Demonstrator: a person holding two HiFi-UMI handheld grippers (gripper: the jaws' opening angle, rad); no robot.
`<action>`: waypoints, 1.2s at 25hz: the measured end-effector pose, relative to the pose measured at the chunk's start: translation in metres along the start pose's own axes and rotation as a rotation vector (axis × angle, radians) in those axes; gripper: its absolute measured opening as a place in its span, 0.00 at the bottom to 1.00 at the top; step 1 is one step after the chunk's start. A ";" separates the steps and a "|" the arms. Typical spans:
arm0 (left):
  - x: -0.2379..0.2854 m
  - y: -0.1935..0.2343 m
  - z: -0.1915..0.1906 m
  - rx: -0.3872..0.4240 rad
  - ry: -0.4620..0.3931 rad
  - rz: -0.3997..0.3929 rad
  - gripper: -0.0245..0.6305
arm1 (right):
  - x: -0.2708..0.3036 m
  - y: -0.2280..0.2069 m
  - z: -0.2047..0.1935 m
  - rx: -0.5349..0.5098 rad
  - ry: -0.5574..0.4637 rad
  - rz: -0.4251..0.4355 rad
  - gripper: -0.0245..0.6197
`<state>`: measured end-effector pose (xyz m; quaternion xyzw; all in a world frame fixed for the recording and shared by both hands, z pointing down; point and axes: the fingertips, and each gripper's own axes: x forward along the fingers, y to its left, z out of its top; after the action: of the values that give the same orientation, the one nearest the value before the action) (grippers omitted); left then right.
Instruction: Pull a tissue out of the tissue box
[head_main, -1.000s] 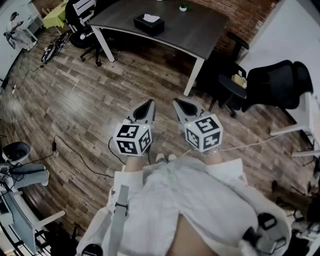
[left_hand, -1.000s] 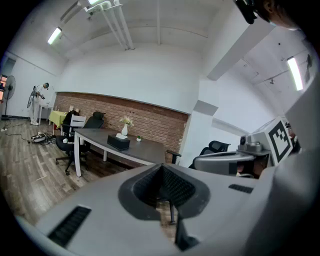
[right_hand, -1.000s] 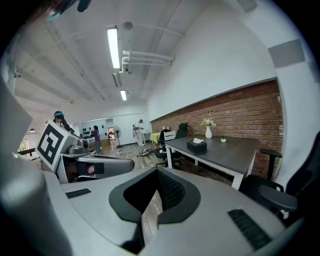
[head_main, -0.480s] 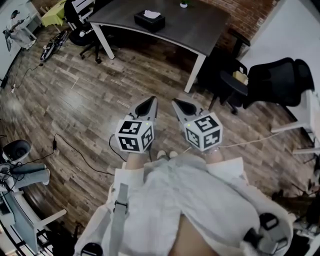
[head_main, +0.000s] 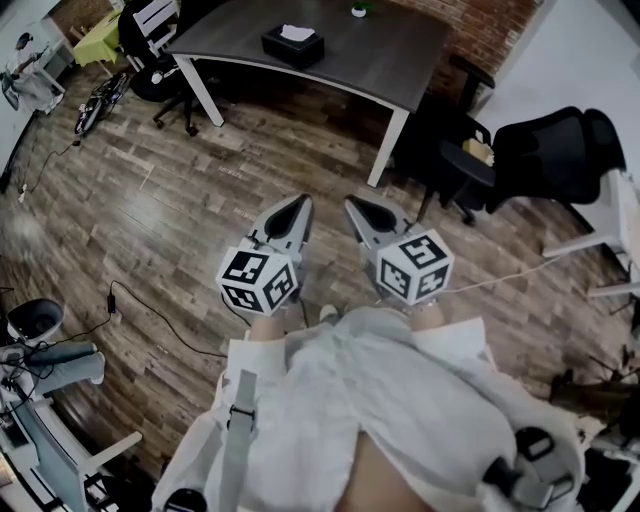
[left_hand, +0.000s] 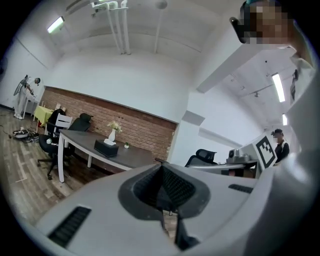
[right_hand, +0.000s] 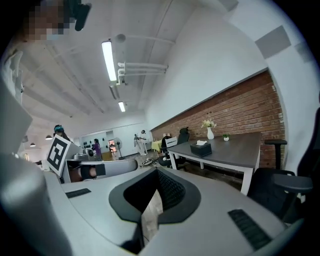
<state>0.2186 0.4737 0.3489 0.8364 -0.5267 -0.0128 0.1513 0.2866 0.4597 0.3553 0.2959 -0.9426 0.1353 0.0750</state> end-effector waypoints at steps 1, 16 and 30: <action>-0.002 0.003 0.000 0.001 -0.003 0.008 0.05 | 0.001 0.000 -0.002 0.017 0.003 -0.001 0.04; 0.025 0.070 -0.022 -0.064 0.077 0.112 0.06 | 0.062 -0.036 -0.012 -0.007 0.077 -0.029 0.04; 0.127 0.186 0.043 -0.026 0.066 0.203 0.19 | 0.207 -0.115 0.068 -0.056 0.030 0.077 0.20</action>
<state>0.1042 0.2771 0.3748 0.7765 -0.6033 0.0234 0.1802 0.1806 0.2373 0.3605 0.2551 -0.9555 0.1162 0.0919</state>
